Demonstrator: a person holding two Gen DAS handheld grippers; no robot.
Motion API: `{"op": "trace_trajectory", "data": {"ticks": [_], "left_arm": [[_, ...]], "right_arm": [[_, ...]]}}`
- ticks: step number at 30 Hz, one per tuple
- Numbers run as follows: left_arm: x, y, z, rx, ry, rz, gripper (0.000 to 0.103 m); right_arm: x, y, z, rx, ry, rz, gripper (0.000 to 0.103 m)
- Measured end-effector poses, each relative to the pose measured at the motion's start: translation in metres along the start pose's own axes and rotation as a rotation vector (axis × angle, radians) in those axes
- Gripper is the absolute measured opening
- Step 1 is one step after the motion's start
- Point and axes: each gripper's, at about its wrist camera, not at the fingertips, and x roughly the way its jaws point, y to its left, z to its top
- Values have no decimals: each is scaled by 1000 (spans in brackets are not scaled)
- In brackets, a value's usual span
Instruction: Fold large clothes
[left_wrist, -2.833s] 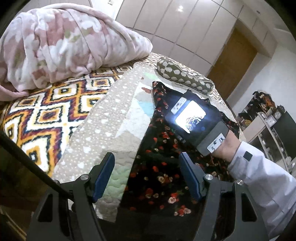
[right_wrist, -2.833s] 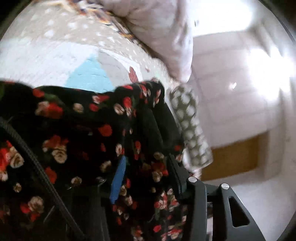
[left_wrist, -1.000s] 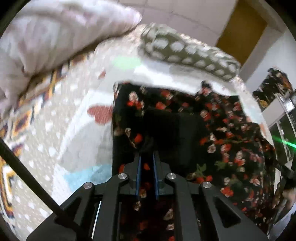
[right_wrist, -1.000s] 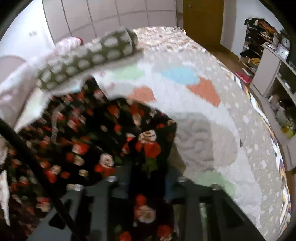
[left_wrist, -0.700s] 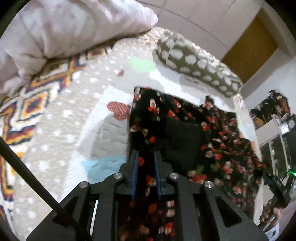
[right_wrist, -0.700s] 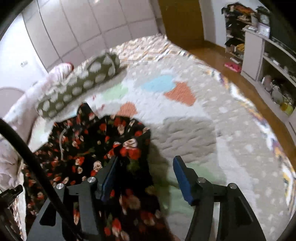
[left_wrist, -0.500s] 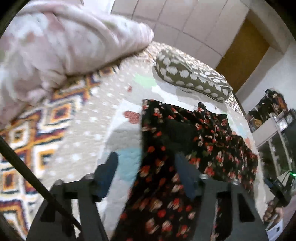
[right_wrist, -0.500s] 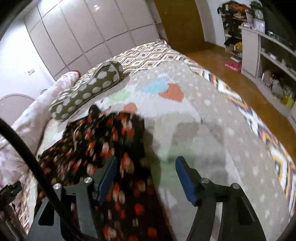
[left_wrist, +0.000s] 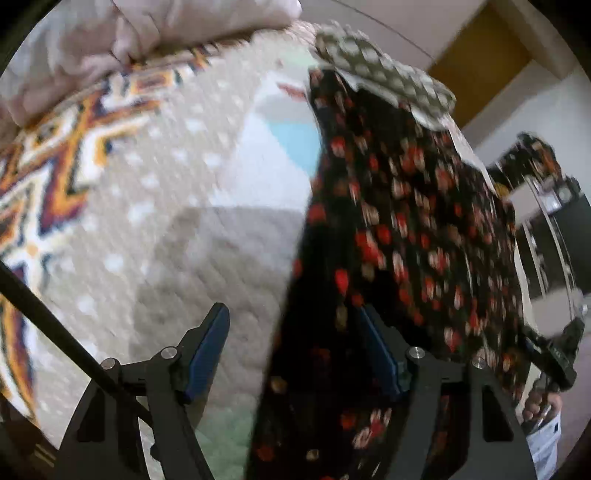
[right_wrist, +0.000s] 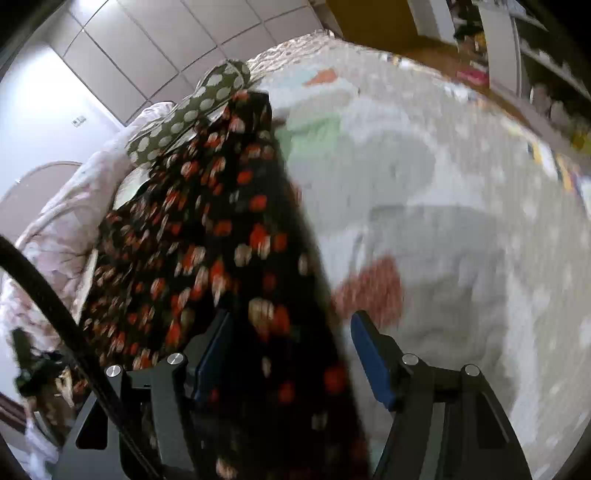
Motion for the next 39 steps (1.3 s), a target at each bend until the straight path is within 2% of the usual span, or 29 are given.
{"op": "trace_trajectory", "data": {"ticks": [2, 5, 8, 10, 11, 12, 14, 17, 21, 24, 25, 27, 28, 33, 39], "left_arm": [[-2, -4, -11, 17, -20, 1, 70], [-4, 0, -21, -8, -13, -58, 70], [-10, 10, -28, -41, -32, -163, 78], [-18, 14, -31, -64, -12, -193, 76], [-24, 16, -33, -85, -11, -235, 73], [-29, 17, -35, -99, -4, -307, 70], [-33, 15, -38, -92, 5, -376, 70], [-30, 13, -47, -63, 25, -352, 70], [-27, 20, -52, -98, 10, -394, 70], [-29, 14, -56, -62, 30, -422, 70], [-31, 11, -59, -40, 39, -429, 68], [-34, 6, -68, -8, 52, -430, 53], [-34, 6, -72, -8, 58, -435, 51], [-35, 15, -96, -49, 57, -460, 50], [-36, 5, -103, -28, 33, -406, 50]], "right_arm": [[-6, -5, -12, 33, -1, 55, 71], [-13, -12, -24, 82, 6, 124, 71], [-19, -19, -38, 122, 8, 185, 71], [-23, -23, -44, 155, 9, 225, 71], [-26, -26, -50, 175, 9, 253, 71], [-27, -27, -53, 185, 13, 270, 71], [-30, -32, -61, 204, 23, 326, 71], [-34, -39, -70, 220, 29, 378, 71], [-34, -45, -77, 258, 33, 447, 71], [-35, -45, -80, 263, 44, 483, 70], [-35, -45, -81, 268, 49, 502, 70], [-34, -47, -85, 283, 57, 542, 70], [-34, -46, -87, 290, 63, 562, 70], [-30, -45, -101, 285, 95, 588, 70], [-29, -37, -114, 271, 119, 569, 70]]}}
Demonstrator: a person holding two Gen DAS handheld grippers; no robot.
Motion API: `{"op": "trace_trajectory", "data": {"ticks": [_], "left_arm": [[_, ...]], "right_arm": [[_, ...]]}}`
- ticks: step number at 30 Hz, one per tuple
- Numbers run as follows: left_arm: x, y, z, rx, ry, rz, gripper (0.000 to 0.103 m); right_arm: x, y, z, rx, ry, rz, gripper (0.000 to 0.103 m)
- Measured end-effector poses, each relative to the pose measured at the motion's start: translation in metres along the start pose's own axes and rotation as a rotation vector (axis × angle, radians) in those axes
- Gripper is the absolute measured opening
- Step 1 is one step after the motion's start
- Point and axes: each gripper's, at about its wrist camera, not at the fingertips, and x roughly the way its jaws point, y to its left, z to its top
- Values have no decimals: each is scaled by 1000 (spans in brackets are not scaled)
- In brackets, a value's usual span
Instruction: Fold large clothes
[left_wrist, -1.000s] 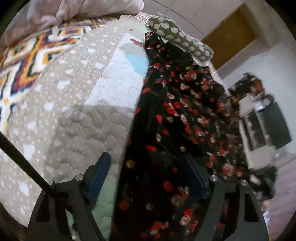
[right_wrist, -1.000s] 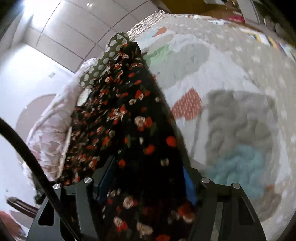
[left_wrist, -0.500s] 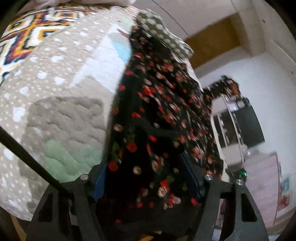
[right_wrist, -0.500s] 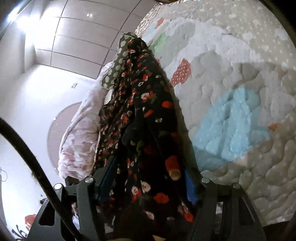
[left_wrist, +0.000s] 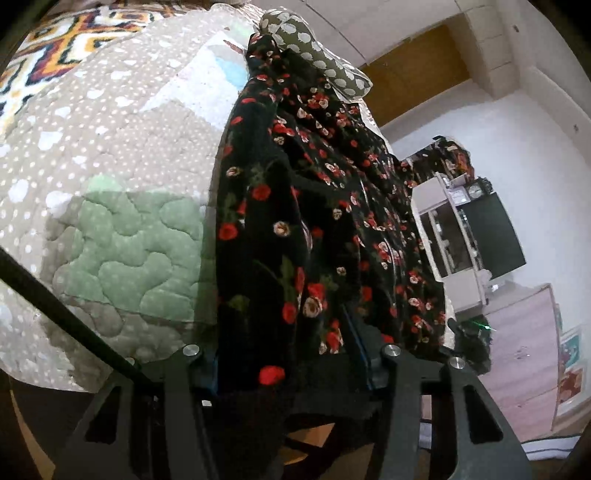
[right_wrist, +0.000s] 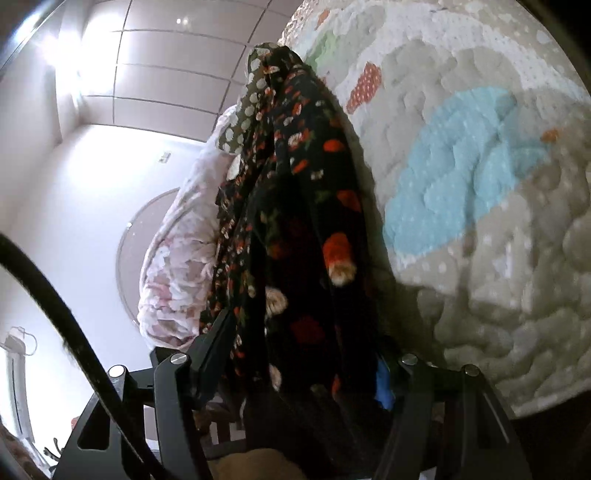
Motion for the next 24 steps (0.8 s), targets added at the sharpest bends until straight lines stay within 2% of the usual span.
{"op": "trace_trajectory", "data": {"ticks": [3, 6, 7, 8, 9, 11, 13, 18, 21, 24], "left_arm": [[5, -10, -2, 35, -2, 43, 50], [9, -18, -4, 55, -6, 101, 50], [10, -20, -4, 55, -7, 123, 47], [9, -21, -4, 55, -4, 145, 23], [8, -22, -3, 50, -1, 162, 11], [-1, -21, -2, 30, -21, 153, 10], [-16, -24, -2, 32, -54, 152, 9], [-55, -31, -20, 26, -106, 121, 8], [-58, -30, -27, 38, -99, 136, 8], [-54, -27, -22, 29, -92, 135, 8]], "right_arm": [[9, 9, -11, -41, 37, -47, 68], [21, 17, -21, -95, 58, -129, 60], [26, 20, -23, -105, 66, -153, 52], [30, 22, -25, -112, 71, -176, 41], [32, 25, -26, -117, 74, -190, 36], [33, 33, -25, -131, 69, -216, 22], [27, 43, -25, -155, 57, -219, 16], [-9, 63, -41, -227, 22, -198, 13], [-18, 62, -55, -239, 38, -202, 13], [-13, 57, -53, -237, 60, -215, 13]]}}
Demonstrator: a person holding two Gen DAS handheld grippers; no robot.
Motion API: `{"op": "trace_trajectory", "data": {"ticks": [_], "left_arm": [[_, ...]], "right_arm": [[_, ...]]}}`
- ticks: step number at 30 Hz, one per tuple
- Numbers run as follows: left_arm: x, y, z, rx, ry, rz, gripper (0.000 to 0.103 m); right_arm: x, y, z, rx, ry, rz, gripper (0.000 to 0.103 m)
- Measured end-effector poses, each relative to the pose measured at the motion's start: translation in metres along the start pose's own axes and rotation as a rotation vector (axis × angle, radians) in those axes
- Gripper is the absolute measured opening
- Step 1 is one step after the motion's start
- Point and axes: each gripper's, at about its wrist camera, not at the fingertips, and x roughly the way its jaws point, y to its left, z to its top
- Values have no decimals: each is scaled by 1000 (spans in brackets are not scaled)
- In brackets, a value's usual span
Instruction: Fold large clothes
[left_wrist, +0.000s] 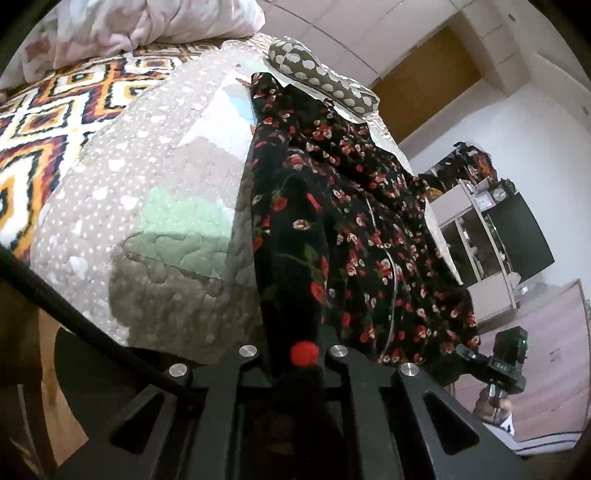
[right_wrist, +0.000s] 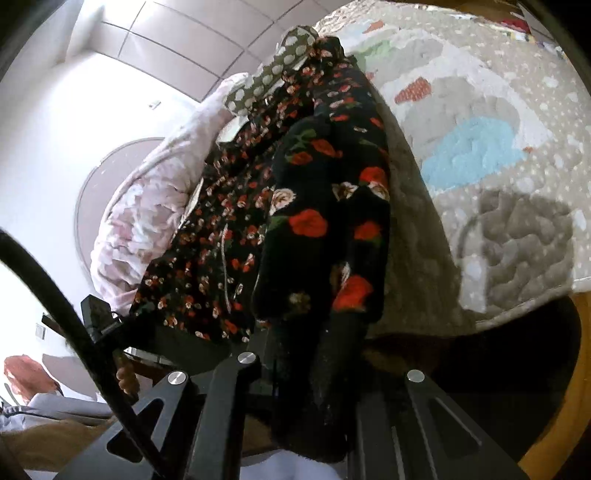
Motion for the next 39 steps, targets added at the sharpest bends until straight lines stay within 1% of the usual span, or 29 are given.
{"op": "trace_trajectory", "data": {"ticks": [2, 5, 9, 14, 16, 18, 21, 23, 27, 29, 32, 35, 37, 39], "left_arm": [[0, -6, 7, 11, -13, -6, 8], [-4, -14, 21, 26, -37, -19, 8], [-3, -22, 48, 28, -55, -43, 8], [5, -28, 89, 1, -89, -38, 8], [11, -32, 107, -1, -106, -31, 8], [20, -35, 124, -5, -115, -18, 8], [32, -39, 148, -12, -125, -6, 8], [39, -40, 160, -19, -128, 3, 8], [61, -41, 188, -33, -114, 15, 8], [76, -39, 203, -45, -102, 22, 8], [102, -35, 233, -70, -98, 34, 8], [131, -32, 267, -84, -104, 69, 9], [150, -30, 289, -89, -113, 102, 10], [168, -23, 305, -122, -98, 107, 11]], "right_arm": [[5, 2, 8, -8, 10, 13, 13], [2, 12, 20, -51, 17, 27, 13], [-10, 25, 42, -89, -5, 60, 13], [-12, 44, 86, -101, -66, 99, 13], [-9, 51, 108, -98, -93, 99, 13], [-5, 57, 129, -104, -119, 80, 13], [1, 59, 161, -94, -154, 71, 13], [10, 57, 182, -77, -168, 71, 13], [30, 52, 212, -50, -164, 68, 13], [41, 47, 228, -34, -159, 59, 13], [60, 36, 261, 1, -154, 49, 13], [89, 21, 304, 43, -144, 7, 13], [108, 10, 327, 71, -133, -12, 14], [132, -2, 351, 94, -103, -46, 16]]}}
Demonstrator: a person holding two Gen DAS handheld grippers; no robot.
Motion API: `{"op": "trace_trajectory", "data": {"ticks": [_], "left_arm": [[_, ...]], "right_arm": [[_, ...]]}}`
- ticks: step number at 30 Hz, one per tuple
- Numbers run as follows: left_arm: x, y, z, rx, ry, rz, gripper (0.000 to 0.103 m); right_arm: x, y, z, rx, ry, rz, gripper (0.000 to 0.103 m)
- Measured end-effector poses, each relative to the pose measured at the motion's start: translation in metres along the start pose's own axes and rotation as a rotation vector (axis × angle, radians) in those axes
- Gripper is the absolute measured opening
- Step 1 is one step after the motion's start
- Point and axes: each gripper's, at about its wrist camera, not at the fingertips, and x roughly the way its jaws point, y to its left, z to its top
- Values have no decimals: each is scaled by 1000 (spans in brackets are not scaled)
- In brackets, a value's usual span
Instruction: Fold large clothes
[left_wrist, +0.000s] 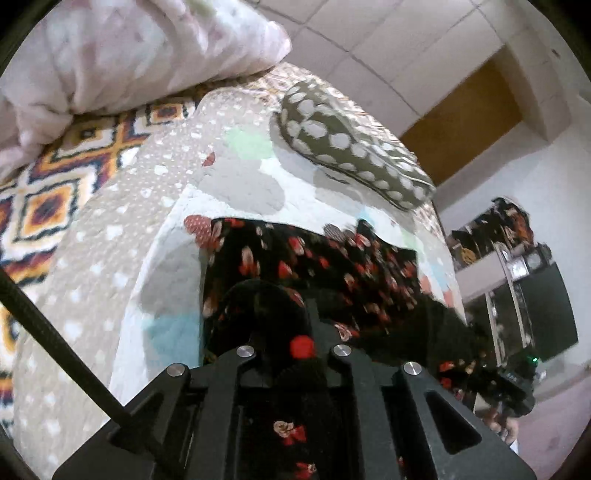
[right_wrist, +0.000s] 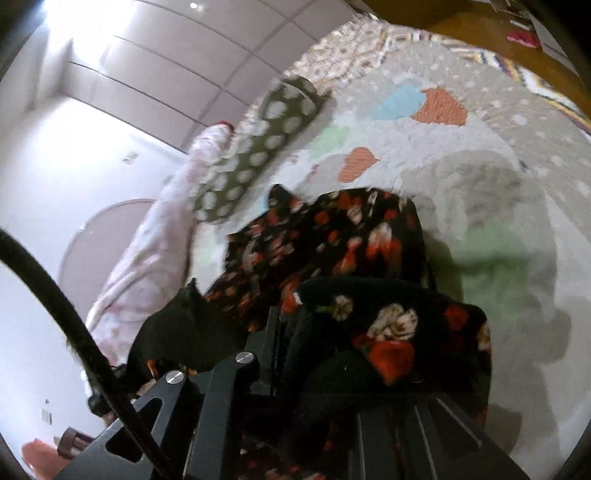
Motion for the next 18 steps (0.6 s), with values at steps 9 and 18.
{"op": "trace_trajectory", "data": {"ticks": [9, 18], "left_arm": [[18, 35, 24, -266, -24, -247, 47], [-18, 42, 34, -337, -83, -344, 68]], "right_arm": [[44, -24, 37, 171, 4, 74, 47], [17, -44, 55, 438, -190, 336, 83]]}}
